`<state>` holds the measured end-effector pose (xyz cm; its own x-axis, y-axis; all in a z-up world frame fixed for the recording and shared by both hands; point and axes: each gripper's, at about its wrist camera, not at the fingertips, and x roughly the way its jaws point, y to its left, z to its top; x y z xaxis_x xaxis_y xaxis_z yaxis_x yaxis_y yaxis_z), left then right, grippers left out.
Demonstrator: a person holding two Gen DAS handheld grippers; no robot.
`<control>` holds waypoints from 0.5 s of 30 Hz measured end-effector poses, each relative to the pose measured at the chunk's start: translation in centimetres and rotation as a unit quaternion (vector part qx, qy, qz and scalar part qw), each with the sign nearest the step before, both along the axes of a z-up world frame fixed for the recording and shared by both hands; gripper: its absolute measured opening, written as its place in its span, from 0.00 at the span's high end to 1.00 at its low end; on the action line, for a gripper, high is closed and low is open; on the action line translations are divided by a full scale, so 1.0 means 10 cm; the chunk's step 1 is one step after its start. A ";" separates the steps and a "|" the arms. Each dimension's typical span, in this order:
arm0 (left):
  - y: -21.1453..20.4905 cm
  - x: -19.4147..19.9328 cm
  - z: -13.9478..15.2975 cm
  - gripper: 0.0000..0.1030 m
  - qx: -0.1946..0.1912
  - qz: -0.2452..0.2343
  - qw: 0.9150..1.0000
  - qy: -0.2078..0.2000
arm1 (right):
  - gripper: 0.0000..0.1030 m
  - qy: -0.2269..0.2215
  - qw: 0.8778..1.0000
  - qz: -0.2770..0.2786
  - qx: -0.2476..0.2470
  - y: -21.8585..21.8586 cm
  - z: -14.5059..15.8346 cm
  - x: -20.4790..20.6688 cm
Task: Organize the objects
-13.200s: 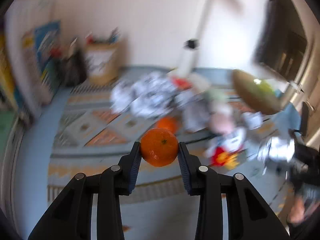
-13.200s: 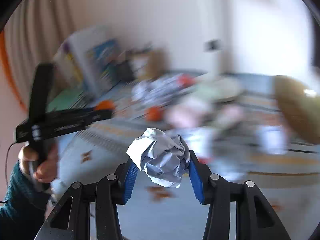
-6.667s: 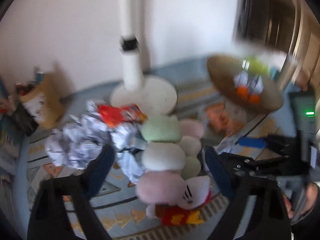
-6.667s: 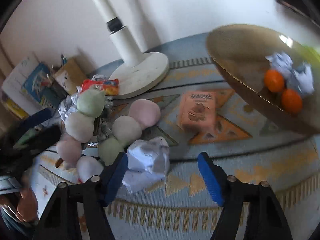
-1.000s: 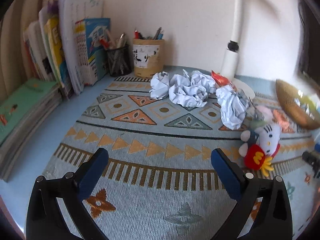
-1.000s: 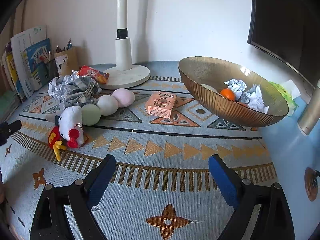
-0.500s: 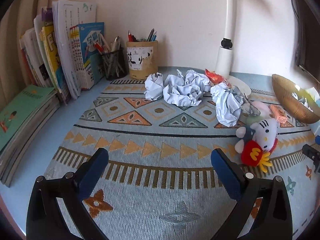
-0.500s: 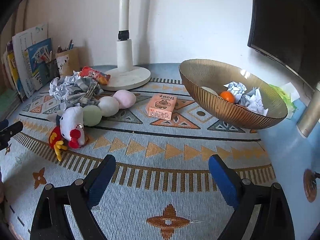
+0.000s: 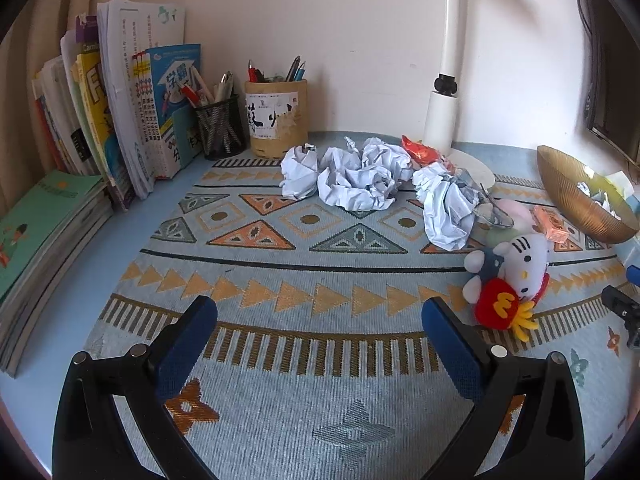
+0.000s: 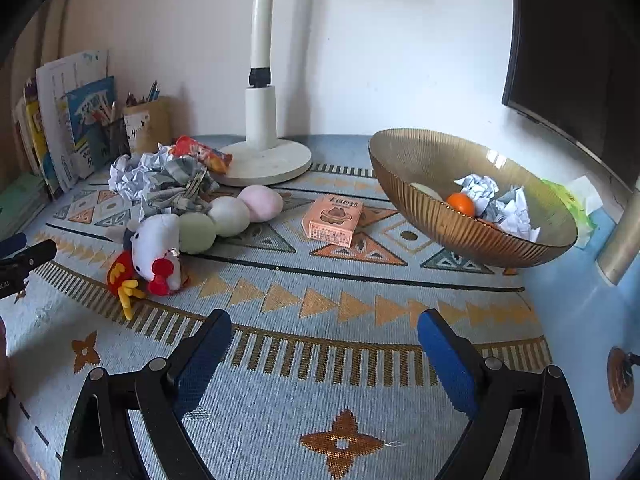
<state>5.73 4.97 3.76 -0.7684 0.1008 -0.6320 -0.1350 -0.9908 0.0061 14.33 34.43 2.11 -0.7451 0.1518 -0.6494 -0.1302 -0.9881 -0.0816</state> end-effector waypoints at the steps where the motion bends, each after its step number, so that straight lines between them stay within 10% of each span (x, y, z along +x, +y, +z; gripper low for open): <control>1: 0.00 0.00 0.00 0.01 0.002 -0.002 1.000 0.000 | 0.09 0.001 1.000 -0.005 -0.001 0.01 0.00 0.00; 15: 0.01 0.01 0.00 0.01 0.001 -0.002 1.000 0.002 | 0.09 -0.005 1.000 -0.017 -0.003 0.04 -0.02 -0.01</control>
<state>5.84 5.08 3.80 -0.7700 0.1045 -0.6294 -0.1381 -0.9904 0.0045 14.25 34.85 1.94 -0.7334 0.1730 -0.6575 -0.1627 -0.9836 -0.0773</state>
